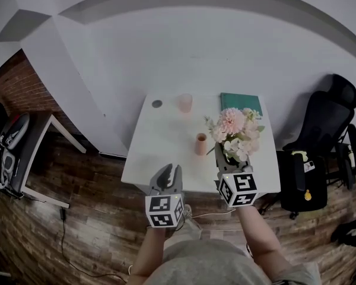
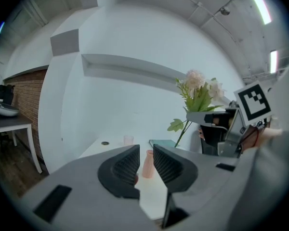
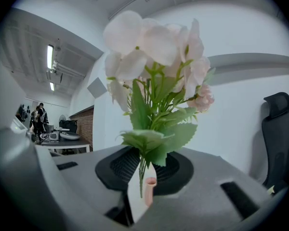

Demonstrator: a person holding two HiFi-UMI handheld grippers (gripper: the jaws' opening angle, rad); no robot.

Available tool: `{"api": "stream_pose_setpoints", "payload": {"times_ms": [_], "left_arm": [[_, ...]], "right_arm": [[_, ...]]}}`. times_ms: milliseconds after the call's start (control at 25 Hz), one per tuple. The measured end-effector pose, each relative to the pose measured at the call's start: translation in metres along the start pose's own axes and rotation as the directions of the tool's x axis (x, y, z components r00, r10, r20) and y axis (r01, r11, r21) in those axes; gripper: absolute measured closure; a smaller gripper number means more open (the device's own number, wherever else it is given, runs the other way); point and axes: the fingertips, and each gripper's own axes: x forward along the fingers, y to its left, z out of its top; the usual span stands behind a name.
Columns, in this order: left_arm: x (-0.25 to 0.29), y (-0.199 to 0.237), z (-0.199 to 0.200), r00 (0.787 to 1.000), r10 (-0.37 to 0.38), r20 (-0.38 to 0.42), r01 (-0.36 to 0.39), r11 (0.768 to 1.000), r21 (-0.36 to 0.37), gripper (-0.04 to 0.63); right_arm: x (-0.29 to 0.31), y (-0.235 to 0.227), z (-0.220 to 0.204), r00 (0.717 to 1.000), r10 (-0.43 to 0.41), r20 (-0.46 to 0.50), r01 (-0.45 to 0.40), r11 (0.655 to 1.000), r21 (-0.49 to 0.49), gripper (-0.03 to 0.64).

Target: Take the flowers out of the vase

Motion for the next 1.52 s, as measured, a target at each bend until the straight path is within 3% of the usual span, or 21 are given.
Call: {"api": "stream_pose_setpoints", "payload": {"times_ms": [640, 1520], "left_arm": [[-0.054, -0.040, -0.014, 1.000, 0.008, 0.029, -0.009, 1.000, 0.021, 0.552], [-0.102, -0.055, -0.018, 0.998, -0.012, 0.055, 0.009, 0.999, 0.045, 0.575]], "right_arm": [[-0.090, 0.006, -0.023, 1.000, -0.013, -0.027, 0.013, 1.000, 0.006, 0.546], [-0.152, 0.037, -0.044, 0.998, -0.008, -0.058, 0.008, 1.000, 0.015, 0.546]]}}
